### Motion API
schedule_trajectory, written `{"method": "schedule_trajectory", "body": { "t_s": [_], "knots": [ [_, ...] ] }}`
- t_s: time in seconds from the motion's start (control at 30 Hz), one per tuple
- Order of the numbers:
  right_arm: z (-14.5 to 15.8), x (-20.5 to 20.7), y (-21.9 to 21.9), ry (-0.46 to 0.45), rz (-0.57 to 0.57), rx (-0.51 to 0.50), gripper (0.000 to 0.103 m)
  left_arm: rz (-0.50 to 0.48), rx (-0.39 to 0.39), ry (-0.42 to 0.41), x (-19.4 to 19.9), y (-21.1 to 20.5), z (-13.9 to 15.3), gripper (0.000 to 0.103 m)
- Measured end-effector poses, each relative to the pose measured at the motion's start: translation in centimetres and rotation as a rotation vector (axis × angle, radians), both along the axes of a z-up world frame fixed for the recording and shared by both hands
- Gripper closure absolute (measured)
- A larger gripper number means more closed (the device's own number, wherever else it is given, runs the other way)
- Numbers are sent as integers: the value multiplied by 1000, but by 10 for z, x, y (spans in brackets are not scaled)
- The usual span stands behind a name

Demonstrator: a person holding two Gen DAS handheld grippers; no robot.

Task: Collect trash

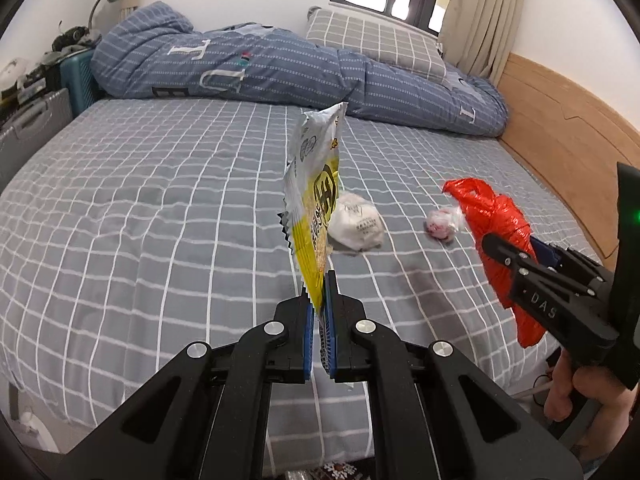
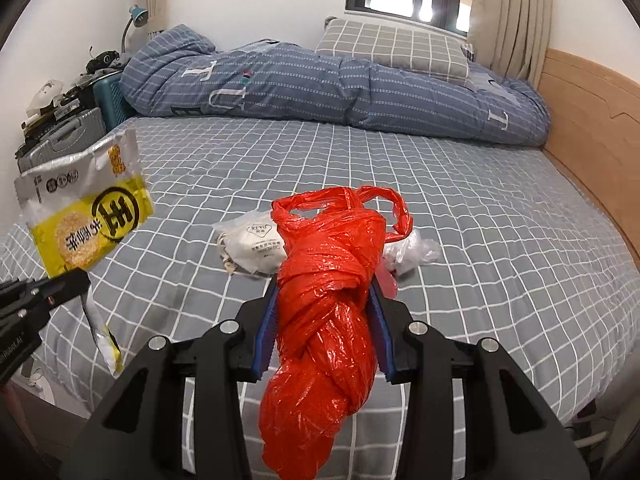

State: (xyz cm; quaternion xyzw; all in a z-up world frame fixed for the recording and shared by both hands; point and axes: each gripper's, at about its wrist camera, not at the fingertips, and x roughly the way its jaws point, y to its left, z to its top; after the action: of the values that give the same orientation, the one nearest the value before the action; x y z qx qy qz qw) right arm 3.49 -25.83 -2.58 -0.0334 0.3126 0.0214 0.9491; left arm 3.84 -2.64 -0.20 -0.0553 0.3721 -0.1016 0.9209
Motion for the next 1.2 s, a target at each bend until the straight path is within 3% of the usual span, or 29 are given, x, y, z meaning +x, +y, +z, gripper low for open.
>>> {"method": "schedule_trajectory", "body": {
  "t_s": [0.67, 0.83, 1.2],
  "knots": [
    [4, -79, 1, -6, 12, 28, 64, -11, -7, 28, -72, -9, -5, 99],
    [3, -98, -1, 14, 29, 83, 64, -6, -12, 39, -90, -8, -9, 99],
    [3, -146, 8, 15, 31, 65, 64, 13, -27, 78, -125, -3, -15, 99]
  ]
}}
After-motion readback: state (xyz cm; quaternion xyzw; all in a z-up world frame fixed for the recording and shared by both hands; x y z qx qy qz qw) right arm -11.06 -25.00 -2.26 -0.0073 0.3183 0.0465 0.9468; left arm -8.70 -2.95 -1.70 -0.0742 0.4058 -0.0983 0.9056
